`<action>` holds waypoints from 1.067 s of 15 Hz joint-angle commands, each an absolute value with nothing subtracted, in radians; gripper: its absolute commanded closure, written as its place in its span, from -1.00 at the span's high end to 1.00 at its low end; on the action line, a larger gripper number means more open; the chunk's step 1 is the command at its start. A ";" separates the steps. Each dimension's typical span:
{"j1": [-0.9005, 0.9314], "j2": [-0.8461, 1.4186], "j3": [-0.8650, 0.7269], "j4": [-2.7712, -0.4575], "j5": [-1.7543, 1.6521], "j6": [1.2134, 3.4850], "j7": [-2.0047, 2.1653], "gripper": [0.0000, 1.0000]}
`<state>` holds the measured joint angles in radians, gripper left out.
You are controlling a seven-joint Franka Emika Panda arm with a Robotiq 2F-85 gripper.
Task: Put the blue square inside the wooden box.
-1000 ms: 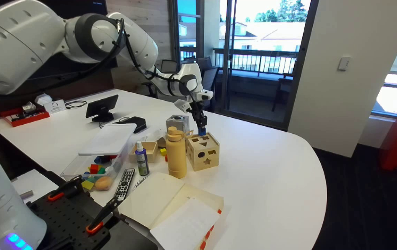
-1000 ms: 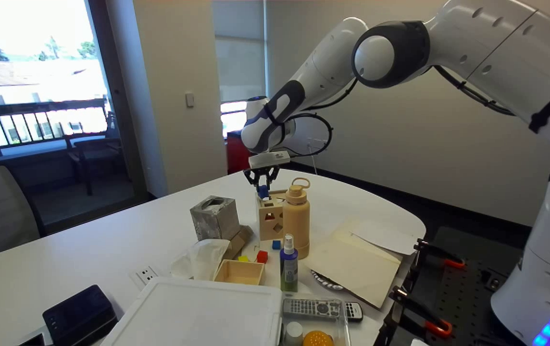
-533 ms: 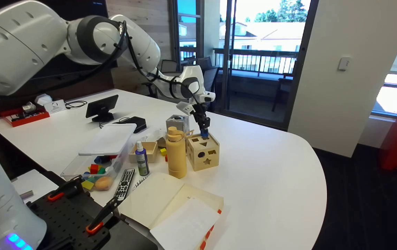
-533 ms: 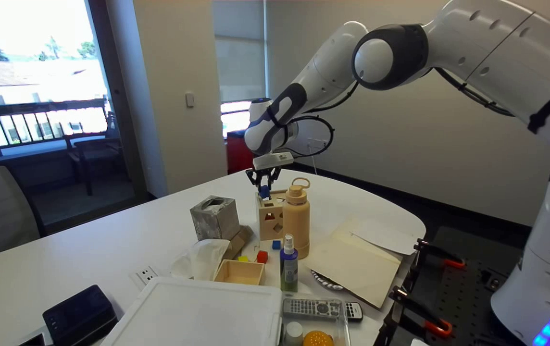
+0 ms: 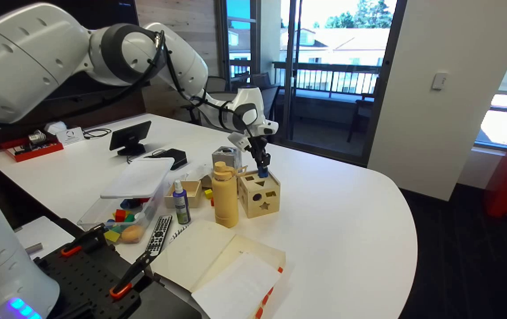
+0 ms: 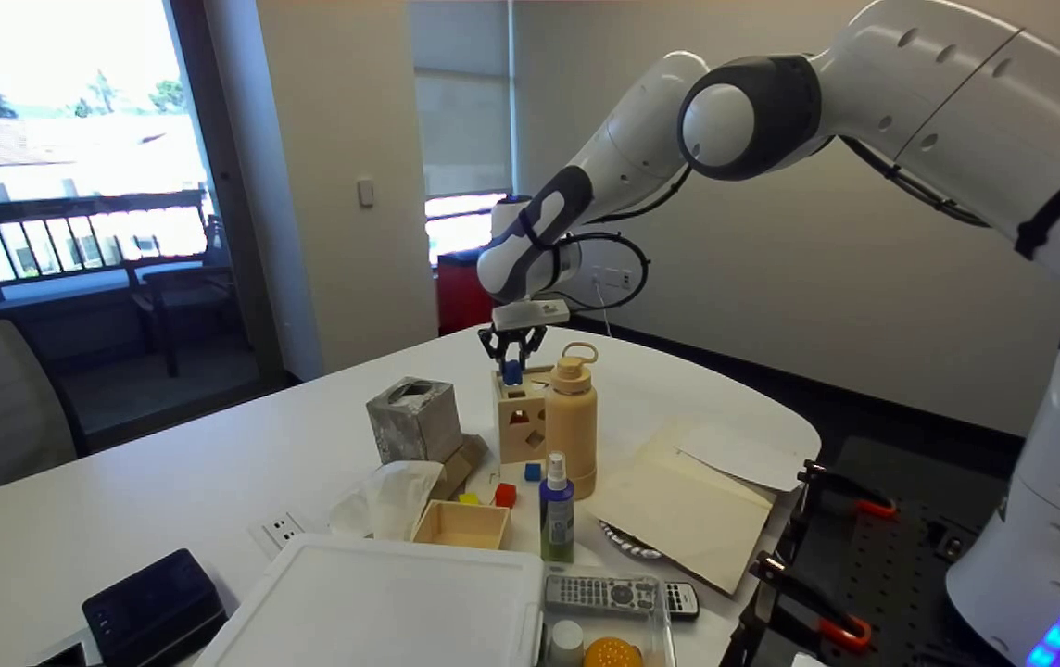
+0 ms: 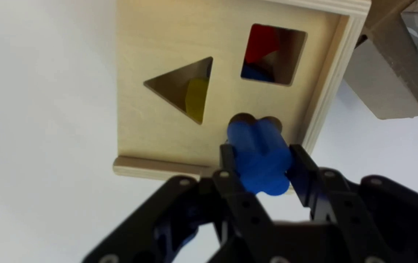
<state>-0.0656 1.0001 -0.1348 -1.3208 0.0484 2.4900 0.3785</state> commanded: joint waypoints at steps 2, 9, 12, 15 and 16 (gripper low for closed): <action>-0.065 0.999 -0.138 -1.332 0.094 2.524 0.399 -0.70; -0.057 0.988 -0.143 -1.341 0.111 2.474 0.476 -0.70; -0.055 0.985 -0.146 -1.345 0.131 2.462 0.517 -0.70; -0.051 0.986 -0.152 -1.349 0.145 2.458 0.549 -0.70; -0.050 0.985 -0.153 -1.352 0.148 2.460 0.556 -0.70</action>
<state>-0.0660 1.0048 -0.1367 -1.3257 0.1203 2.4847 0.5225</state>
